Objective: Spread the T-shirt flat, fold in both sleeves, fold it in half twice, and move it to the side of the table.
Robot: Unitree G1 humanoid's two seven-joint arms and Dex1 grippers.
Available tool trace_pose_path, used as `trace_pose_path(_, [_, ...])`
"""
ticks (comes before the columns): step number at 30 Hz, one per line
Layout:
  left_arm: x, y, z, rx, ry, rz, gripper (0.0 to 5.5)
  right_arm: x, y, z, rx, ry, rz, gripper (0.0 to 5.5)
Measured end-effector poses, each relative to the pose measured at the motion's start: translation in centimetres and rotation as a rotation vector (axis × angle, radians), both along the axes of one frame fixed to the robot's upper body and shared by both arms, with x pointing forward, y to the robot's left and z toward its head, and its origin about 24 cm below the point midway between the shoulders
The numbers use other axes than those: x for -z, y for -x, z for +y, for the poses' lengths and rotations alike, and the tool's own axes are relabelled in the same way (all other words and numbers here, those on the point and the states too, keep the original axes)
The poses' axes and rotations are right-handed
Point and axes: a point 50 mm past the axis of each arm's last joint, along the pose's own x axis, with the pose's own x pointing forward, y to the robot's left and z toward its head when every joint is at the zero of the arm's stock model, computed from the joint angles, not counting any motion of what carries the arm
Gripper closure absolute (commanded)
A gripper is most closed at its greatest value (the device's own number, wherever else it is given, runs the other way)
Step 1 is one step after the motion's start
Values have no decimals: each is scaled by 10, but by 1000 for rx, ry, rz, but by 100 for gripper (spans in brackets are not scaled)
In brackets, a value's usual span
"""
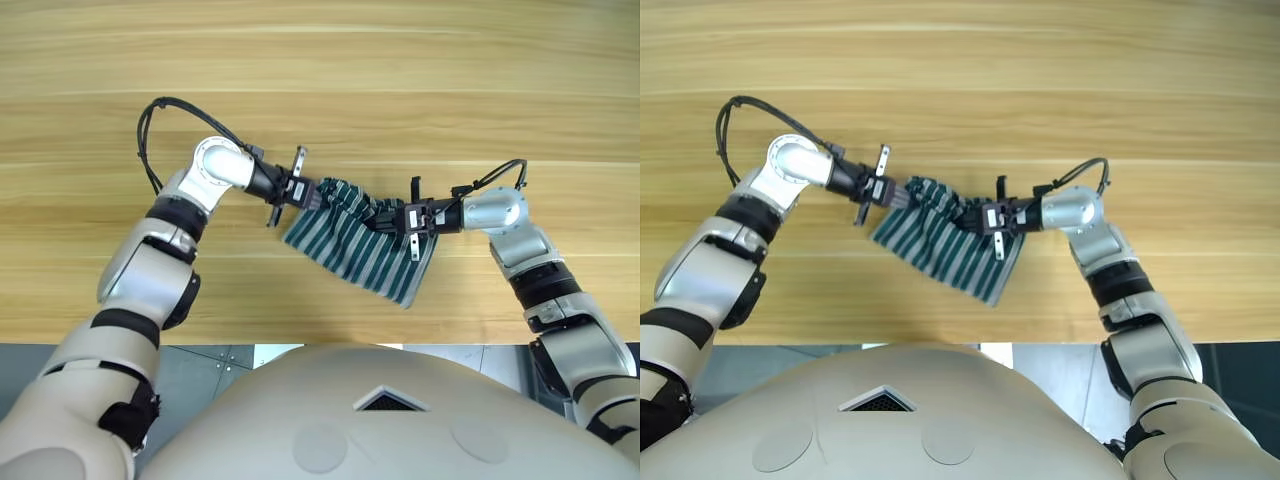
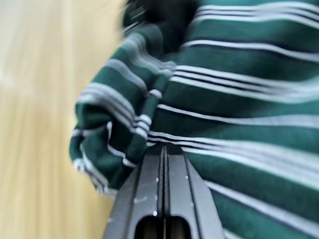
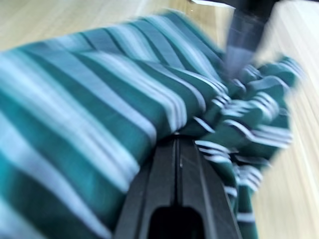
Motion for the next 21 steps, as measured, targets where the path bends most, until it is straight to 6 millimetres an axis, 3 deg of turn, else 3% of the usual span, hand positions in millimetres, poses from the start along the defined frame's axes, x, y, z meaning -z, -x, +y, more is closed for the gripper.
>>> trace_pose_path(5, [2,-19,12,-324,73,31,550,2,3,1,-9,4,9,548])
trace_pose_path(8, [0,-34,34,-625,102,48,550,4,3,0,9,3,6,548])
trace_pose_path(10, [-1,-41,43,-729,53,-2,550,5,2,-1,28,-1,-9,548])
trace_pose_path(15, [4,-35,56,-765,80,5,550,-9,-6,-28,216,-51,-92,548])
trace_pose_path(18, [0,-33,56,-758,178,17,550,-35,-24,-39,401,-189,-211,548])
trace_pose_path(21, [-14,-37,57,-742,313,-1,550,-60,-40,-36,515,-350,-284,548])
